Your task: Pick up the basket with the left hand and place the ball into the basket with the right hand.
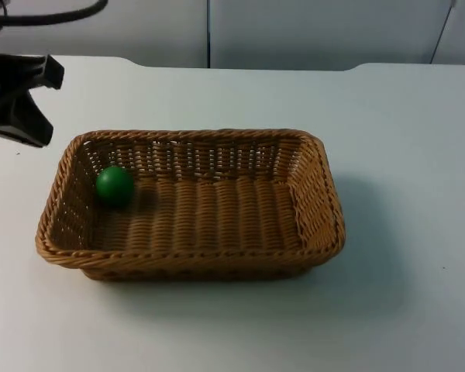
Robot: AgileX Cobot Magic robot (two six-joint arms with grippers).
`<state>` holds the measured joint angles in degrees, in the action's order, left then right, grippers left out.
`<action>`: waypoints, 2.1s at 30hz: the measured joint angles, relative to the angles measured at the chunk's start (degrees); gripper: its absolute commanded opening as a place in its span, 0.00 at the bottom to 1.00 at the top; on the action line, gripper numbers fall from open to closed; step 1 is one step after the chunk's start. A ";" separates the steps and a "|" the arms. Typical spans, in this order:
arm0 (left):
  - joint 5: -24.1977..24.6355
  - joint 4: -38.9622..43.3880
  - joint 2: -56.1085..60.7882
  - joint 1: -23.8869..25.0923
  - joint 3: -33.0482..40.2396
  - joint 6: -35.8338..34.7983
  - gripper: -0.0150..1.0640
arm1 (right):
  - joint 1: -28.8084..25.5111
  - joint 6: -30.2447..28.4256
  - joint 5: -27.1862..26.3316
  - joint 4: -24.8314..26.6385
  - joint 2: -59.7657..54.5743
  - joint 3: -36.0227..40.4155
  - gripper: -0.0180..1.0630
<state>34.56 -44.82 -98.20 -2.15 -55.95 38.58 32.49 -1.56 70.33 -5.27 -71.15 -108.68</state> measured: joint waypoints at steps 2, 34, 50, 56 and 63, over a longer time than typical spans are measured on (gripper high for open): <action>0.95 1.10 5.56 0.00 1.82 -0.51 0.01 | 0.00 0.00 0.00 0.00 0.73 0.13 0.01; 27.62 40.72 91.22 0.00 16.05 -34.32 0.01 | 0.00 0.24 -4.58 3.15 70.87 70.40 0.01; 29.35 41.23 97.91 0.00 24.69 -34.32 0.01 | 0.00 -3.24 -7.53 6.57 70.93 79.05 0.01; 28.24 41.31 97.91 0.00 26.47 -34.32 0.01 | 0.00 -3.06 -7.75 6.57 70.93 79.05 0.01; 28.03 41.31 97.91 0.00 26.49 -34.32 0.01 | -9.79 -3.01 -7.86 6.79 70.93 79.05 0.01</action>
<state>62.59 -3.50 -0.28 -2.15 -29.46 4.26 22.70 -4.57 62.47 1.52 -0.21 -29.63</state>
